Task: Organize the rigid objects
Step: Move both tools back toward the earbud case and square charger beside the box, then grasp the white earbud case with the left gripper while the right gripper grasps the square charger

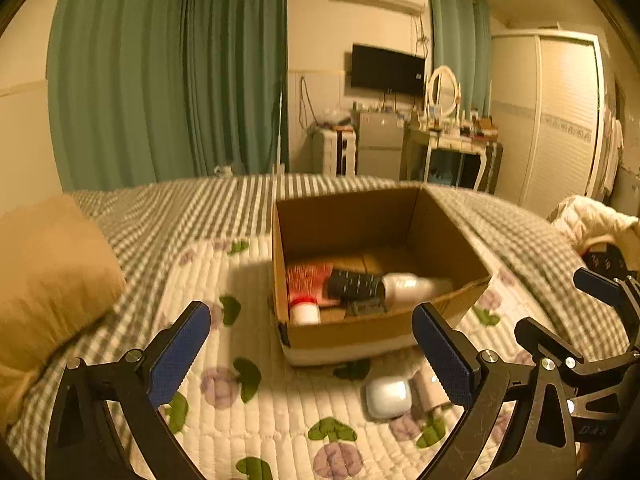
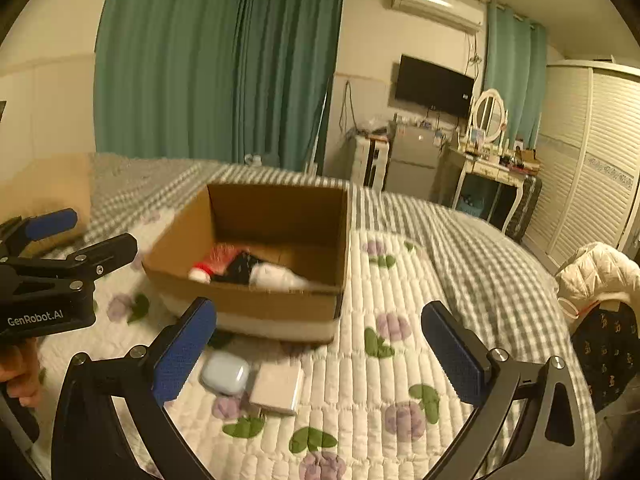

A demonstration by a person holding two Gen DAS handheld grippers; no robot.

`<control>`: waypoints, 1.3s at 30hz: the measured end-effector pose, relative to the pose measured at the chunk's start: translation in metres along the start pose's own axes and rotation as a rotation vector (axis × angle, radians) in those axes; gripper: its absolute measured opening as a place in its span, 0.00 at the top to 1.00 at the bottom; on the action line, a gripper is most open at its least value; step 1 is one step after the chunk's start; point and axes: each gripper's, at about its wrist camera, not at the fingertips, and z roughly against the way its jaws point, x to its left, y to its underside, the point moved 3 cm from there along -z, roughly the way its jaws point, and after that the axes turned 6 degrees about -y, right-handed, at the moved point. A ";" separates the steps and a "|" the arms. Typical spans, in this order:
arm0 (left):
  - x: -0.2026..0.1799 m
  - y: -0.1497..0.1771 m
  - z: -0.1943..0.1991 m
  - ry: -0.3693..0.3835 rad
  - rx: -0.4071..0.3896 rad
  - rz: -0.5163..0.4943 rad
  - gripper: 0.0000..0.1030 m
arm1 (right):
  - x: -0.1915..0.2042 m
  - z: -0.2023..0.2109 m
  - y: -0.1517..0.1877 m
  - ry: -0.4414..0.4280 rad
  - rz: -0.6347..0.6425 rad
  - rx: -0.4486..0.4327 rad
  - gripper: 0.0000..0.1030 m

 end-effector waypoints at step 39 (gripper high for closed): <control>-0.078 0.096 -0.122 0.110 0.390 -0.137 0.00 | -0.023 -0.125 0.107 -0.070 0.005 0.350 0.49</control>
